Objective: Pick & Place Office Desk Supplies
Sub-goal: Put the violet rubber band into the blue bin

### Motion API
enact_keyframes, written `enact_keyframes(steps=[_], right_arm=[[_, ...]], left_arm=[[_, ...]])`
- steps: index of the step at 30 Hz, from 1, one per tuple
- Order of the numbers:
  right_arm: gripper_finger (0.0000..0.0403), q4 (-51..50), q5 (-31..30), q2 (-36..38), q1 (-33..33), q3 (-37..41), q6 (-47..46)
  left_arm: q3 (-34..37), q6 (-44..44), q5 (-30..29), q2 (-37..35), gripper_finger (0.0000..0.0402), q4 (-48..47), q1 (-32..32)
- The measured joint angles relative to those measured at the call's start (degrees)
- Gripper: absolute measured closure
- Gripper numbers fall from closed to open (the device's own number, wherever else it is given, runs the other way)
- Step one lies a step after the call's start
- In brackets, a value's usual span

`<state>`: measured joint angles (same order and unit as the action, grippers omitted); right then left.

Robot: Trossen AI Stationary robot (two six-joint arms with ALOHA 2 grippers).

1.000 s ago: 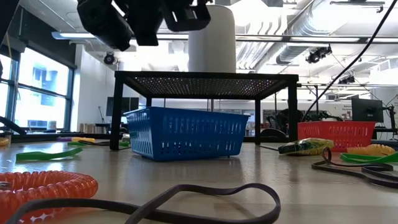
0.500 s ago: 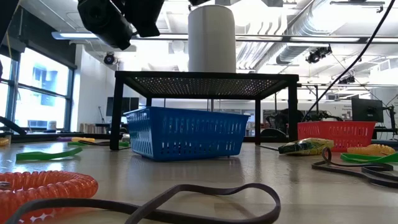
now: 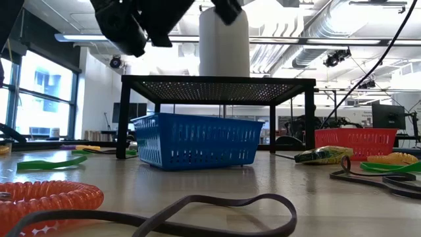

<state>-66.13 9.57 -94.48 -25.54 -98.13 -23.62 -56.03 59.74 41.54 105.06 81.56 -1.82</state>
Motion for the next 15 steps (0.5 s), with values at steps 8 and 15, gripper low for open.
enact_keyframes(steps=[8, 15], right_arm=[[0.0399, -0.02, 0.98, 2.33, 4.88, 0.0, 8.98], [0.0399, -0.02, -3.68, 3.61, 10.44, -0.07, 10.36]], left_arm=[[0.0, -7.42, -3.0, 0.06, 0.014, -13.75, 3.49], [0.0, -15.21, -5.13, 0.06, 0.014, -15.61, 1.66]])
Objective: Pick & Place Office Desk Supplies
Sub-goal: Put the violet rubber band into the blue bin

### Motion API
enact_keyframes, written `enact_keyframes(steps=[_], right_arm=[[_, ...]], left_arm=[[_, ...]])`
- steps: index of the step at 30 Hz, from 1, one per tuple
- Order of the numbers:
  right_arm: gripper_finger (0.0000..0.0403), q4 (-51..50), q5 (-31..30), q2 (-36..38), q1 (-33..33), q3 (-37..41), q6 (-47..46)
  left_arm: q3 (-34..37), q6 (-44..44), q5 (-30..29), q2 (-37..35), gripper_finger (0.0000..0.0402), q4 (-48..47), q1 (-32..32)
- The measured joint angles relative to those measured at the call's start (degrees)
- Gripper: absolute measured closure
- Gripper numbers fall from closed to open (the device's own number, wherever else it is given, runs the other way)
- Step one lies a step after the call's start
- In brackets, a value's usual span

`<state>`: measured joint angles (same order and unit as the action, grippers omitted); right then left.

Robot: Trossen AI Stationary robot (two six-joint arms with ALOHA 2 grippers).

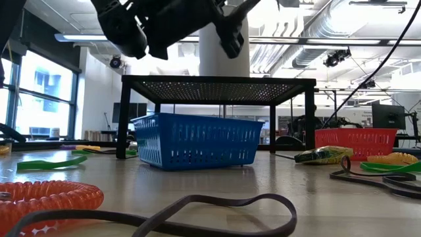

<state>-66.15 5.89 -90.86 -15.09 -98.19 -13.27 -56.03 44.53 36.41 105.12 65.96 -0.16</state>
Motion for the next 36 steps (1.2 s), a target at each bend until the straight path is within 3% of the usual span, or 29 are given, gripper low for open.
enact_keyframes(steps=[8, 13, 29, 33, 36], right_arm=[[0.0399, 3.37, 1.9, -1.7, 2.03, 0.02, 4.21], [0.0399, 4.04, -1.16, -2.1, 2.14, 0.02, 5.01], [0.0399, 3.39, -1.4, -2.13, 2.14, 0.02, 10.3], [0.0399, 3.39, -1.38, -2.13, 2.14, 0.02, 10.78], [0.0399, 3.39, -1.46, -2.13, 2.14, 0.02, 11.45]], left_arm=[[0.0, -2.71, -4.9, 0.0, 0.014, -1.03, -0.33], [0.0, -2.68, -5.26, 0.0, 0.014, -1.03, -0.33], [0.0, -1.26, -6.76, 0.0, 0.014, -1.45, -1.66], [0.0, -0.6, -6.72, 0.0, 0.0159, -1.47, -2.22], [0.0, -0.49, -6.55, 0.0, 0.0195, -1.47, -2.41]])
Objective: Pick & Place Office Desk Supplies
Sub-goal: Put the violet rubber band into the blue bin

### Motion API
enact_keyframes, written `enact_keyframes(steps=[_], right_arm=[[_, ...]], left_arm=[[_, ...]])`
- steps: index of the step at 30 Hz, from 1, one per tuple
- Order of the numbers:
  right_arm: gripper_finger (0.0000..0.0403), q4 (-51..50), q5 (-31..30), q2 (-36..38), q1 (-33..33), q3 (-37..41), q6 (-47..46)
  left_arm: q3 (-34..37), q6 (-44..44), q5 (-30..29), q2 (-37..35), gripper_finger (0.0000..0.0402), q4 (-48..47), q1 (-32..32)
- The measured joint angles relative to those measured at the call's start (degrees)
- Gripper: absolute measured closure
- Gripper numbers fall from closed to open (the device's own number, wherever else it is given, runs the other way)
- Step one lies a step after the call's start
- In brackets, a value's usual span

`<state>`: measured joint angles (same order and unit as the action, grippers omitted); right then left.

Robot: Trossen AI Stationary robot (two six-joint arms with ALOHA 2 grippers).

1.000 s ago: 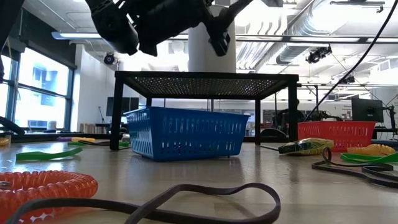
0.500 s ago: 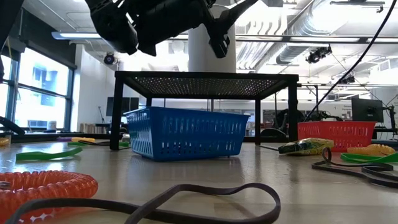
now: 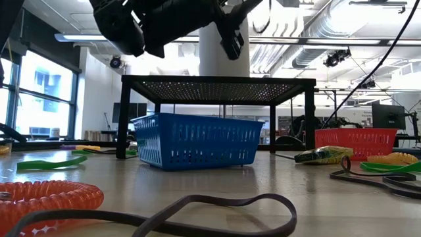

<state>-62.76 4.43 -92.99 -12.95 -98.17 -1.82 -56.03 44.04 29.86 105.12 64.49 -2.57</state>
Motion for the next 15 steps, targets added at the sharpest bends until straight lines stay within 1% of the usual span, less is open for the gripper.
enact_keyframes(steps=[2, 7, 10, 11, 15], right_arm=[[0.0399, 0.0, 0.0, 0.0, 0.0, 0.0, 0.15], [0.0399, 0.0, 0.14, 0.0, 0.0, 0.0, -0.37], [0.0399, 0.11, 1.97, 0.0, -0.01, 0.02, -2.74], [0.0399, 0.31, 2.22, 0.0, -0.16, 0.02, -3.77], [0.0399, 1.27, 2.52, -0.07, -0.65, 0.04, -7.65]], left_arm=[[0.0, 0.15, 0.03, 0.0, 0.0227, 0.02, 0.02], [0.0, 0.81, 0.73, 0.02, 0.0323, 0.0, 0.04], [0.0, 0.96, 1.85, 0.02, 0.0382, 0.0, 0.04], [0.0, 1.02, 2.19, 0.02, 0.0391, -0.02, 0.04], [0.0, 1.02, 2.83, 0.02, 0.0399, -0.02, -0.41]])
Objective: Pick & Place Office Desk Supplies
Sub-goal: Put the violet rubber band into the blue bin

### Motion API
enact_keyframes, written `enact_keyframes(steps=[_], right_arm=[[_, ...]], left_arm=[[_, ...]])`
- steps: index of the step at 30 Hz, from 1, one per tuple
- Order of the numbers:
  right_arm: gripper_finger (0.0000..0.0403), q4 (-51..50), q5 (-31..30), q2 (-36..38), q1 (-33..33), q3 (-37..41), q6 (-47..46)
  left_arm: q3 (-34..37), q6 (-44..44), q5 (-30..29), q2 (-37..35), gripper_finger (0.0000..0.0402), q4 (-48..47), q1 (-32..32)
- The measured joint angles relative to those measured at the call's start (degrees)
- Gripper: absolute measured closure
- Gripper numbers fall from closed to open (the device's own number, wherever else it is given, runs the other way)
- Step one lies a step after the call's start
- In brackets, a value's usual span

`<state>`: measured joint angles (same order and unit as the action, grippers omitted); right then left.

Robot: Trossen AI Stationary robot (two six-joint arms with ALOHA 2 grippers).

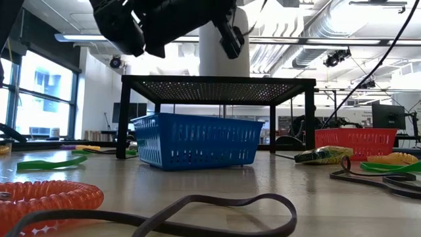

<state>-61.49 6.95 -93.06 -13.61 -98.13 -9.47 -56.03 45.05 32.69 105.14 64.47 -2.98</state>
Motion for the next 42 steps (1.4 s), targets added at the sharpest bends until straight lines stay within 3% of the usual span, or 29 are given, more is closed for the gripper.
enact_keyframes(steps=[5, 9, 12, 17, 22, 26, 29, 34, 38, 42], right_arm=[[0.0386, 3.55, 0.97, -0.04, -0.31, 0.04, -4.73], [0.0341, 5.87, -0.67, -0.04, -1.08, 0.04, -5.78], [0.0303, 7.16, -5.54, 0.07, -2.23, 0.04, -7.24], [0.0263, 8.63, -12.77, 0.85, -4.83, 0.04, -6.9], [0.025, 9.77, -19.83, 2.49, -7.23, 0.02, -7.08], [0.0251, 9.66, -24.49, 4.1, -9.52, 0.02, -8.43], [0.0253, 9.32, -27.2, 5.01, -10.74, -0.07, -9.9], [0.0253, 8.63, -29.39, 6.19, -12.11, -0.02, -10.25], [0.0254, 7.8, -29.71, 6.69, -12.62, -0.03, -10.67], [0.0255, 7.16, -29.46, 6.62, -12.61, -0.02, -11.87]], left_arm=[[0.0, -0.19, 0.17, 0.0, 0.04, 0.0, -0.38], [0.0, -0.15, 0.15, 0.02, 0.04, -0.27, -0.34], [0.0, -0.46, 0.15, -0.68, 0.04, -3.12, -0.31], [0.04, -7.24, -0.8, -6.29, 0.04, -17.82, -0.27], [0.04, -13.85, -4.8, -15.19, 0.0401, -38.12, -0.56], [0.02, -18.54, -14.87, -22.79, 0.0401, -55.19, -3.83], [0.02, -20.61, -27.78, -26.61, 0.0401, -66.19, -7.89], [0.02, -17.94, -45.39, -27.44, 0.0401, -73.77, -13.5], [0.03, -17.8, -52.84, -25.25, 0.0401, -74.87, -16.09], [0.0, -17.84, -53.86, -22.79, 0.0401, -75.26, -17.08]])
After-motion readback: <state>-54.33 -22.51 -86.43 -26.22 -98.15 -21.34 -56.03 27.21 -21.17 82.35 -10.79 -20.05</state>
